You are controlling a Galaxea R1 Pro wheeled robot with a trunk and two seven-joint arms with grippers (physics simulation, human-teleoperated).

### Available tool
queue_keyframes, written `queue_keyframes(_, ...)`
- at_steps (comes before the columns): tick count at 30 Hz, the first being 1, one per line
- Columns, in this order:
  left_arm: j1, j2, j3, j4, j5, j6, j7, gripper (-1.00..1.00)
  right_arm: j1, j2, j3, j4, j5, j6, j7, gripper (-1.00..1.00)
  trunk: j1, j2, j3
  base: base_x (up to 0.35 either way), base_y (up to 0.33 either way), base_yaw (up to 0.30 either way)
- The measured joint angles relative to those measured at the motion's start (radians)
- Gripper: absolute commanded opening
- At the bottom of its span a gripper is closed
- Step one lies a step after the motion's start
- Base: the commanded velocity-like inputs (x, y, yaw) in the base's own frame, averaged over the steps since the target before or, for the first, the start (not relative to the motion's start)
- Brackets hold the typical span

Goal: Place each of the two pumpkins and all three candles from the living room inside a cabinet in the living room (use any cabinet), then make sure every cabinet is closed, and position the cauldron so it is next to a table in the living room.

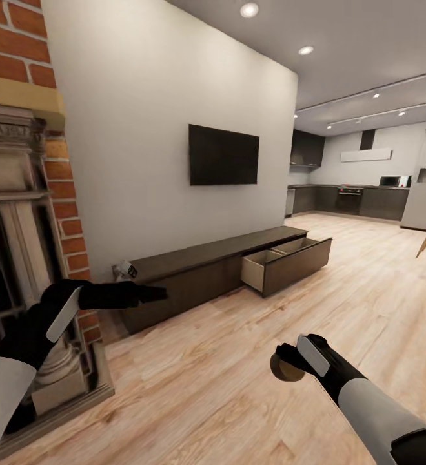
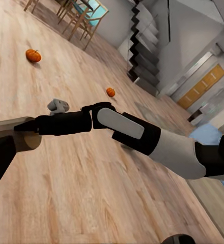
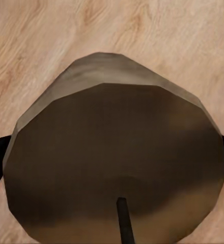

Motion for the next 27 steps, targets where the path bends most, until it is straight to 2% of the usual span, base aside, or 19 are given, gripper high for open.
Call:
queue_keyframes(12, 0.000, -0.001, 0.000, 0.000, 0.000, 0.000, 0.000, 1.00, 0.000, 0.000, 0.001, 0.000, -0.001, 0.000, 0.000, -1.00, 0.000, 0.000, 0.005, 0.227, -0.242, -0.152)
queue_keyframes(27, 0.000, -0.001, 0.000, 0.000, 0.000, 0.000, 0.004, 1.00, 0.000, -0.002, -0.003, 0.000, -0.001, 0.000, -0.001, -1.00, 0.000, 0.000, 0.005, 0.227, -0.240, -0.275)
